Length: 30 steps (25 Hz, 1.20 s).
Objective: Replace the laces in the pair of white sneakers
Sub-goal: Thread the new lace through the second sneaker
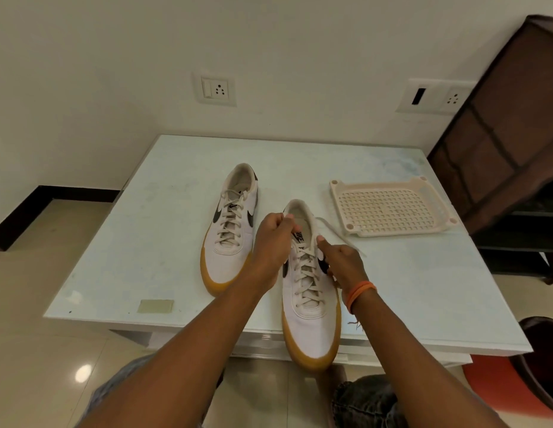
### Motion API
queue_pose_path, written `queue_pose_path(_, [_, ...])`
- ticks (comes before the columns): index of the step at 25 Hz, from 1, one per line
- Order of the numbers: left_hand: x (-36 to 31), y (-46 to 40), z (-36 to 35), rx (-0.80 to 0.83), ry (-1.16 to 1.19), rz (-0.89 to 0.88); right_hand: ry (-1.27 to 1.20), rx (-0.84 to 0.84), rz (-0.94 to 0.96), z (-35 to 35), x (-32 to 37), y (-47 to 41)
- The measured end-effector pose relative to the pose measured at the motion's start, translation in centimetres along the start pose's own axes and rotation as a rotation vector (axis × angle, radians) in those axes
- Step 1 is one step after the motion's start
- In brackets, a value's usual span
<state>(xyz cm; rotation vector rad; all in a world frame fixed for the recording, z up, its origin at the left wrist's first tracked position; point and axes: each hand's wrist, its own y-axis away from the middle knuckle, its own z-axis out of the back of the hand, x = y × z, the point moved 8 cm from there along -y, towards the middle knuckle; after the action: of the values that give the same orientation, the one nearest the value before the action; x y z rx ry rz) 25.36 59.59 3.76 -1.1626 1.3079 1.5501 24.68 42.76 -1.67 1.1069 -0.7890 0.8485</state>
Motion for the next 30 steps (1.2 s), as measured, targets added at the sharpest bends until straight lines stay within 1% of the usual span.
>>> queue_pose_path(3, [-1.5, 0.7, -0.7, 0.095, -0.037, -0.105, -0.087, 0.026, -0.083, 0.1, -0.5, -1.4])
queue_pose_path(7, [-3.5, 2.3, -1.6, 0.177, -0.065, -0.197, -0.048, 0.051, -0.123, -0.1, -0.4, -1.5])
queue_pose_path(9, [-3.9, 3.3, -2.1, 0.209, -0.09, -0.2, -0.218, 0.063, -0.124, 0.1, 0.2, -1.0])
queue_pose_path(11, [-4.3, 4.3, -2.1, 0.219, -0.085, -0.201, -0.325, 0.097, 0.019, 1.0, 2.6, 0.3])
queue_pose_path(13, [-4.3, 5.1, -1.3, 0.193, -0.044, -0.168, -0.35, 0.184, 0.197, 1.2, 5.5, 2.6])
queue_pose_path(14, [-4.0, 5.4, -0.7, 0.175, -0.021, -0.137, -0.36, 0.233, 0.257, 1.0, 6.7, 3.8])
queue_pose_path(16, [-3.2, 6.1, 0.5, 0.151, -0.004, -0.094, -0.268, 0.261, 0.375, 0.8, 9.0, 6.1])
queue_pose_path(19, [-3.3, 7.5, -0.5, 0.167, -0.014, -0.145, -0.071, 0.302, 0.529, 1.5, 11.6, 8.9])
queue_pose_path(21, [-4.0, 8.1, -1.1, 0.209, 0.02, -0.177, 0.087, 0.319, 0.641, 1.5, 13.0, 10.6])
queue_pose_path(24, [-5.3, 8.4, -2.0, 0.318, 0.131, -0.165, 0.39, 0.187, 0.838, 2.0, 14.4, 11.6])
queue_pose_path(28, [-6.3, 7.8, -2.0, 0.329, 0.06, -0.144, 0.534, -0.077, 1.072, 2.4, 16.0, 12.7])
queue_pose_path(29, [-6.3, 7.7, -2.0, 0.335, 0.032, -0.141, 0.536, -0.095, 1.078, 2.5, 16.0, 12.4])
queue_pose_path(30, [-6.2, 7.6, -2.0, 0.349, 0.012, -0.14, 0.503, -0.032, 1.043, 2.4, 15.8, 11.9])
